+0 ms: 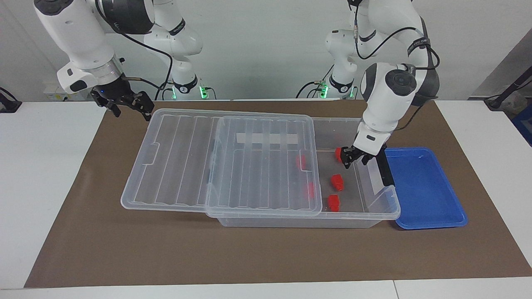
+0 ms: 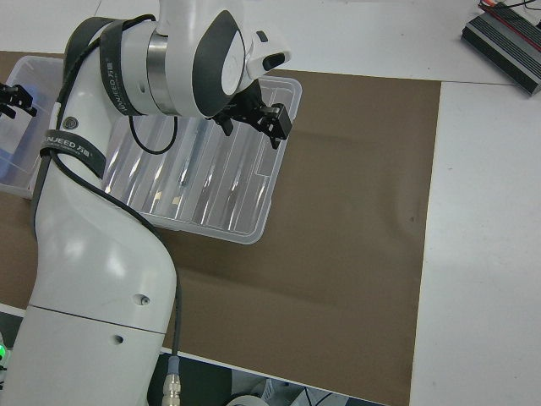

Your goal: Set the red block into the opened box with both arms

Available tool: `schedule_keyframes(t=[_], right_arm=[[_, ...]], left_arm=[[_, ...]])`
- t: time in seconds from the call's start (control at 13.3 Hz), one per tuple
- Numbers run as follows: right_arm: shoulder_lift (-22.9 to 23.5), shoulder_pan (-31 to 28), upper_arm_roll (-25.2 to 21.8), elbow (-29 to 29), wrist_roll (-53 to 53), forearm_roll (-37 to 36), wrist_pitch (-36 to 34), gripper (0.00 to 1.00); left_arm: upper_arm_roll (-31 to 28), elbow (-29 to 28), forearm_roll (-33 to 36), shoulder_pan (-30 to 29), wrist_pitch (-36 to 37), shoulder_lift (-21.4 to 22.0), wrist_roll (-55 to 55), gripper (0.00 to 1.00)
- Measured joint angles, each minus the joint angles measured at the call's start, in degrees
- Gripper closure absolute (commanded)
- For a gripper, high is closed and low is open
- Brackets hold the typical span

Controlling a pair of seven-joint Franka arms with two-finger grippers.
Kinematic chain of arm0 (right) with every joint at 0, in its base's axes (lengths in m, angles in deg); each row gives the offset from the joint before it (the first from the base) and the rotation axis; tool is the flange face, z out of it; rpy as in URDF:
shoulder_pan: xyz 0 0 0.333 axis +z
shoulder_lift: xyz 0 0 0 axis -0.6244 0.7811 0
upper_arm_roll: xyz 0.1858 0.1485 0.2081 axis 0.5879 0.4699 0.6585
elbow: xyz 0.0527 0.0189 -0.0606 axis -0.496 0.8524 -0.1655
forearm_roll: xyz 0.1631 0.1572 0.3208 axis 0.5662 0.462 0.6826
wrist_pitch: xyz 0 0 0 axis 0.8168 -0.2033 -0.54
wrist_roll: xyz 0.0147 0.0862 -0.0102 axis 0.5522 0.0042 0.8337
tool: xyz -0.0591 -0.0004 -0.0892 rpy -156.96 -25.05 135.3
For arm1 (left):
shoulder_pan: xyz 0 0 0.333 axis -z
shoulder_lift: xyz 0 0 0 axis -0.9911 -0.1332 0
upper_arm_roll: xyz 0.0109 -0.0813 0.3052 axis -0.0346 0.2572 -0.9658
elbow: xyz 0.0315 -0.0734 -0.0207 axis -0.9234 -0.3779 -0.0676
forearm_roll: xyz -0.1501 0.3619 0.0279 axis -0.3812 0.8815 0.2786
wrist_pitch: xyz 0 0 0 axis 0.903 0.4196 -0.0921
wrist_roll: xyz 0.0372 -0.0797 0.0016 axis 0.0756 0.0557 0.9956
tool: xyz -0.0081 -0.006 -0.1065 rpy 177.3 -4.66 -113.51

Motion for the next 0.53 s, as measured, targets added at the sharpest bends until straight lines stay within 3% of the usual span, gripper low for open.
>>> schedule_keyframes(t=[0.07,0.22,0.3,0.53], right_arm=[[0.00,0.00,0.00,0.00,0.00,0.00,0.00,0.00],[0.00,0.00,0.00,0.00,0.00,0.00,0.00,0.00],[0.00,0.00,0.00,0.00,0.00,0.00,0.00,0.00],[0.00,0.00,0.00,0.00,0.00,0.00,0.00,0.00]], left_arm=[[-0.25,2.52,0.00,-0.67,4.09,0.36,-0.55,0.32],[-0.52,7.10,0.00,-3.46,10.78,1.24,-4.88,0.06],[-0.59,8.22,0.00,-5.49,12.56,2.18,-8.10,0.00],[-0.86,8.40,-0.01,-11.97,17.00,6.65,-18.83,0.00]])
